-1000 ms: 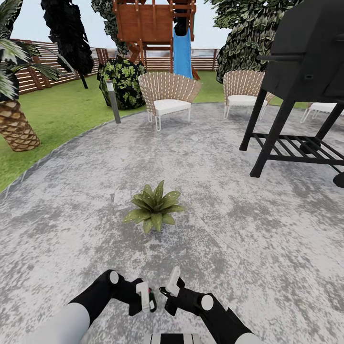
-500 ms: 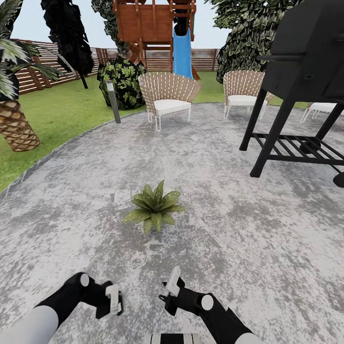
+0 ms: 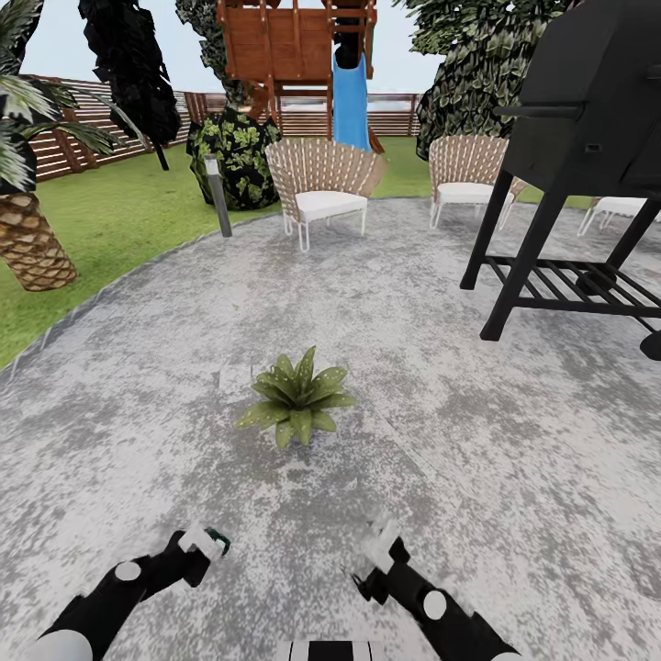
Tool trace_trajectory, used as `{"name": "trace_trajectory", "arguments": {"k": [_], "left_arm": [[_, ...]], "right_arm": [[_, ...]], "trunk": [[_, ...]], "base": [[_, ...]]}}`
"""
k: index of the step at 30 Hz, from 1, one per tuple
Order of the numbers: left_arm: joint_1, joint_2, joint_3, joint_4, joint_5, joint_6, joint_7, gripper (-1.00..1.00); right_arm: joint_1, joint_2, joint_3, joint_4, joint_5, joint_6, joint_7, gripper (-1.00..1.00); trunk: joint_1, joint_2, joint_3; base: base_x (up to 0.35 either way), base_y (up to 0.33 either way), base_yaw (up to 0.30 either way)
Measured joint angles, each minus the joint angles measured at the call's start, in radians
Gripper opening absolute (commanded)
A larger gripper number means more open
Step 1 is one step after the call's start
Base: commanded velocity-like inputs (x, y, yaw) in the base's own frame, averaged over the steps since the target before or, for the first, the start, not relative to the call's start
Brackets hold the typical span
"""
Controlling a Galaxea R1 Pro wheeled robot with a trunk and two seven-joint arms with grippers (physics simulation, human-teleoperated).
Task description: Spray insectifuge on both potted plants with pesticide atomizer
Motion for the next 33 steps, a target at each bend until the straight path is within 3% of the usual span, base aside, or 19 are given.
{"name": "trace_trajectory", "arguments": {"k": [4,5,8,10,13,17,21,26,33], "left_arm": [[0.102,-0.002,0.005,0.004,0.207,-0.049,0.205,-1.00],[0.114,-0.004,0.005,0.014,0.243,-0.051,0.228,-1.00],[0.124,-0.017,0.004,0.067,0.292,-0.053,0.253,-1.00],[0.126,-0.021,0.006,0.103,0.306,-0.053,0.283,-1.00],[0.126,-0.022,0.006,0.134,0.329,-0.054,0.398,-1.00],[0.138,-0.019,0.006,0.157,0.337,-0.055,0.444,-1.00],[0.141,-0.022,0.006,0.196,0.340,-0.085,0.447,-1.00],[0.142,-0.025,0.005,0.272,0.339,-0.146,0.446,-1.00],[0.146,-0.029,0.006,0.292,0.339,-0.149,0.445,-1.00]], "right_arm": [[0.002,-0.010,-0.214,0.187,0.001,-0.005,-0.219,1.00],[0.003,-0.011,-0.231,0.205,-0.002,-0.006,-0.258,1.00],[0.010,-0.012,-0.247,0.228,-0.002,-0.027,-0.390,1.00],[0.028,-0.012,-0.249,0.232,-0.002,-0.091,-0.485,1.00],[0.044,-0.012,-0.250,0.252,-0.003,-0.158,-0.574,1.00],[0.046,-0.010,-0.251,0.262,-0.006,-0.166,-0.584,1.00],[0.046,-0.009,-0.261,0.264,-0.007,-0.166,-0.586,1.00],[0.046,-0.007,-0.321,0.265,-0.007,-0.166,-0.587,1.00],[0.046,-0.010,-0.326,0.300,-0.007,-0.170,-0.587,1.00]], "trunk": [[0.000,0.000,0.000],[0.000,0.000,0.000],[0.000,0.000,0.000],[0.000,0.000,0.000],[0.000,0.000,0.000],[0.000,0.000,0.000],[0.000,0.000,0.000],[0.000,0.000,0.000],[0.000,0.000,0.002]], "base": [[0.000,0.000,0.000],[0.000,0.000,0.000],[0.000,0.000,0.000],[0.000,0.000,0.000],[0.000,0.000,0.000],[0.000,0.000,0.000],[0.000,0.000,0.000],[0.000,0.000,0.000],[0.000,0.000,-0.160]]}}
